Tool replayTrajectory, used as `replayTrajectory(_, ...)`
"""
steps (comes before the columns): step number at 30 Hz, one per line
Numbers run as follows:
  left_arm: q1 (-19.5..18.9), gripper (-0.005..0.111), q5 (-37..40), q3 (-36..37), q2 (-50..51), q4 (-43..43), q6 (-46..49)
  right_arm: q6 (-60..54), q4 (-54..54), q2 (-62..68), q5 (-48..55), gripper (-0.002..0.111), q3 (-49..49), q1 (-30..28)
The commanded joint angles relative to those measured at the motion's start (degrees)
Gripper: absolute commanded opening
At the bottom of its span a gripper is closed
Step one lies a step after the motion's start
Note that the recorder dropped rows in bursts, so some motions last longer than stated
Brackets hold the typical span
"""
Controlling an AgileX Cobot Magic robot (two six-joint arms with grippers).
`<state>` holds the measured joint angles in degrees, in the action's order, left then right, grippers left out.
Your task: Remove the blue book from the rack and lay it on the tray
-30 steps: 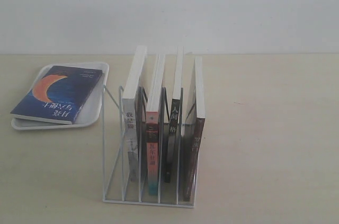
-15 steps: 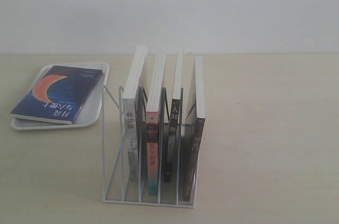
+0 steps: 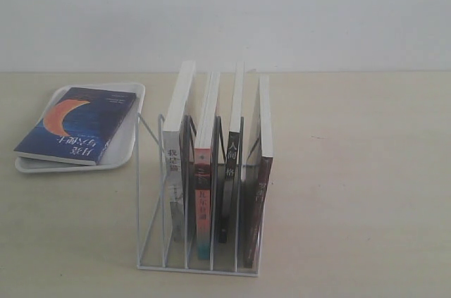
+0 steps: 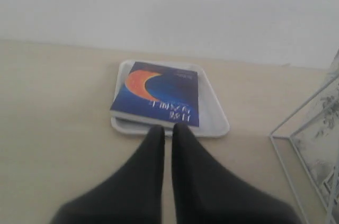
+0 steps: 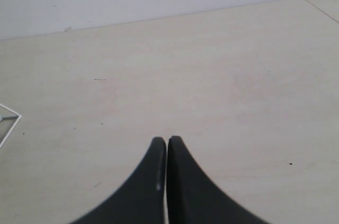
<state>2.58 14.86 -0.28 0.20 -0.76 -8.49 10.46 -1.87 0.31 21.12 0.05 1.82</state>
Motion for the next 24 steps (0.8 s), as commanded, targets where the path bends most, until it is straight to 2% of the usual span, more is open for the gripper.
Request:
replayTrajectory(1,-0.19,0.005,4.26,0.28,-0.20,-3.56,-5.28,-0.33,-0.13,-0.31,-0.31,0.000,-0.05,-0.11)
replayTrajectory(24,-0.19,0.005,4.60,0.28,-0.20,-3.58,-4.55,-0.33,-0.13,-0.31,-0.31,0.000,-0.05,-0.11)
